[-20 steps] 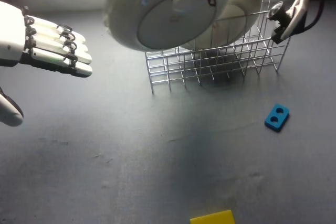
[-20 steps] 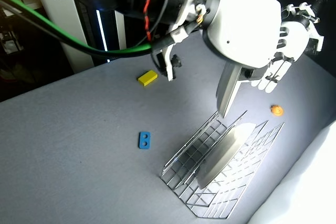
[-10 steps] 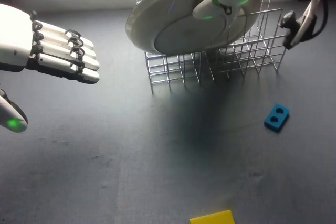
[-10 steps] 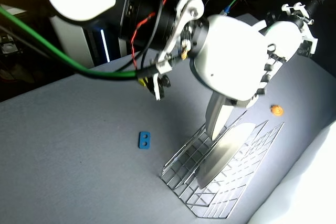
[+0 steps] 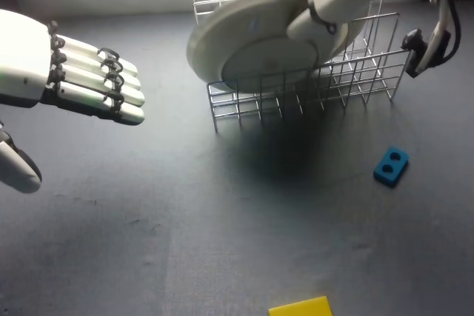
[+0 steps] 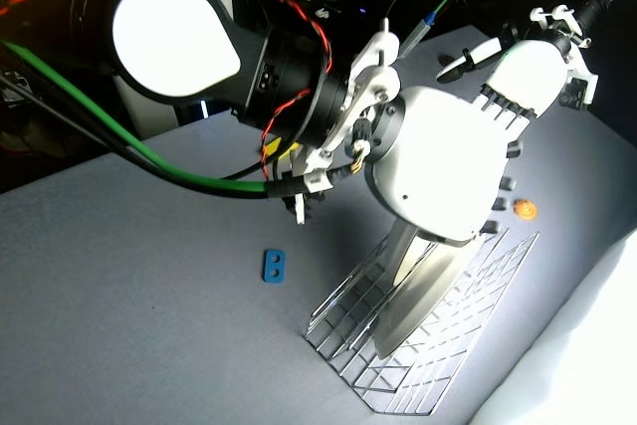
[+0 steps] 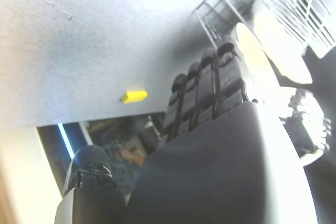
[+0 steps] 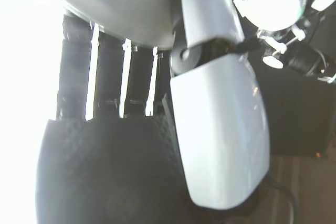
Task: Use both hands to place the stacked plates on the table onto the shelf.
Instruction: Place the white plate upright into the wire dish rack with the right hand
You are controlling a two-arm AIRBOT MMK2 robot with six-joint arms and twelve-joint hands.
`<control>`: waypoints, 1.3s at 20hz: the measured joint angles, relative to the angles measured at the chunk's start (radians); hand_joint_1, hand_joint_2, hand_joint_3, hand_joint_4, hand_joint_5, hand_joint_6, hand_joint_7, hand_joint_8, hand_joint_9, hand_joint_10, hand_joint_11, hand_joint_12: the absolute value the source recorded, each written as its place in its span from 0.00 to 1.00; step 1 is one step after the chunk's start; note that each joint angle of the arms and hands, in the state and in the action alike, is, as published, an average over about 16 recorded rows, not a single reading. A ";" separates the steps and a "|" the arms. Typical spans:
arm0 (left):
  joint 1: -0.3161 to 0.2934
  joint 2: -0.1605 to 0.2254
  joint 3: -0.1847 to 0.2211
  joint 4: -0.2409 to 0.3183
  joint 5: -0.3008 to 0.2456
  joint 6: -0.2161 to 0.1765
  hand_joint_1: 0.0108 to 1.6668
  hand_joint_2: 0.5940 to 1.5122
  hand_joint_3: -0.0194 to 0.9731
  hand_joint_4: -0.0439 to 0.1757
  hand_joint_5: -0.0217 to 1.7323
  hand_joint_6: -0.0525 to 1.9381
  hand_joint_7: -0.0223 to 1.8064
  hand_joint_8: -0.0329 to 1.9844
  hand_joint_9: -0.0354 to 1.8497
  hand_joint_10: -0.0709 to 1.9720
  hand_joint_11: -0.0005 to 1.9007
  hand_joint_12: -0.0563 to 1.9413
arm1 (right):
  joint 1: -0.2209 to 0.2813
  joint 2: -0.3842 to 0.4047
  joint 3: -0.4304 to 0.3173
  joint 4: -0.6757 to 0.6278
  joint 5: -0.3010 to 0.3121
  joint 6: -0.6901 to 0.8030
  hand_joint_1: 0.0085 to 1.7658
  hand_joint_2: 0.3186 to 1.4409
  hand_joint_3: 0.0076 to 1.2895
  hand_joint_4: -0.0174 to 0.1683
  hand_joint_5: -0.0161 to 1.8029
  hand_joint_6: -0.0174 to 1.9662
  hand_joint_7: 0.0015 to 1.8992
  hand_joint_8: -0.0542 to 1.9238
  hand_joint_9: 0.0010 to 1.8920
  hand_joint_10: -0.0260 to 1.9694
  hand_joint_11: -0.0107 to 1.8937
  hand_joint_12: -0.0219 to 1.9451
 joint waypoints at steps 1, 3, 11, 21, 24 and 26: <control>0.002 0.000 -0.003 0.001 -0.001 0.002 0.00 0.54 0.04 0.20 0.03 0.03 0.02 0.01 0.03 0.04 0.01 0.03 | -0.006 -0.001 0.005 0.000 0.002 -0.002 0.78 0.60 0.00 0.04 0.51 0.47 0.60 0.40 0.56 0.49 0.50 0.52; 0.005 0.001 -0.010 0.000 -0.003 0.006 0.00 0.54 0.04 0.20 0.03 0.03 0.02 0.01 0.03 0.04 0.01 0.03 | -0.019 -0.002 0.013 0.000 0.007 -0.005 0.78 0.60 0.00 0.04 0.50 0.47 0.59 0.40 0.56 0.49 0.49 0.52; 0.014 0.009 -0.054 -0.004 -0.017 0.037 0.00 0.54 0.04 0.20 0.03 0.03 0.02 0.01 0.03 0.04 0.01 0.03 | -0.062 -0.002 0.030 -0.001 0.029 -0.017 0.74 0.63 0.00 0.05 0.48 0.46 0.57 0.35 0.54 0.35 0.44 0.56; -0.007 0.025 -0.128 -0.011 -0.014 0.060 0.00 0.53 0.04 0.19 0.02 0.03 0.02 0.01 0.03 0.04 0.01 0.03 | -0.082 0.000 0.030 0.000 0.052 -0.027 0.69 0.63 0.00 0.07 0.47 0.19 0.53 0.12 0.52 0.11 0.34 0.60; -0.013 0.029 -0.148 -0.011 -0.008 0.063 0.00 0.53 0.04 0.20 0.02 0.03 0.02 0.01 0.03 0.04 0.01 0.03 | -0.069 0.002 0.030 0.000 0.053 -0.032 0.68 0.61 0.00 0.08 0.47 0.10 0.53 0.05 0.51 0.09 0.32 0.61; -0.017 0.031 -0.159 -0.012 -0.004 0.065 0.00 0.53 0.04 0.20 0.02 0.03 0.02 0.01 0.03 0.04 0.01 0.03 | -0.055 0.005 0.029 0.000 0.051 -0.040 0.68 0.60 0.00 0.08 0.47 0.05 0.52 0.04 0.51 0.09 0.31 0.61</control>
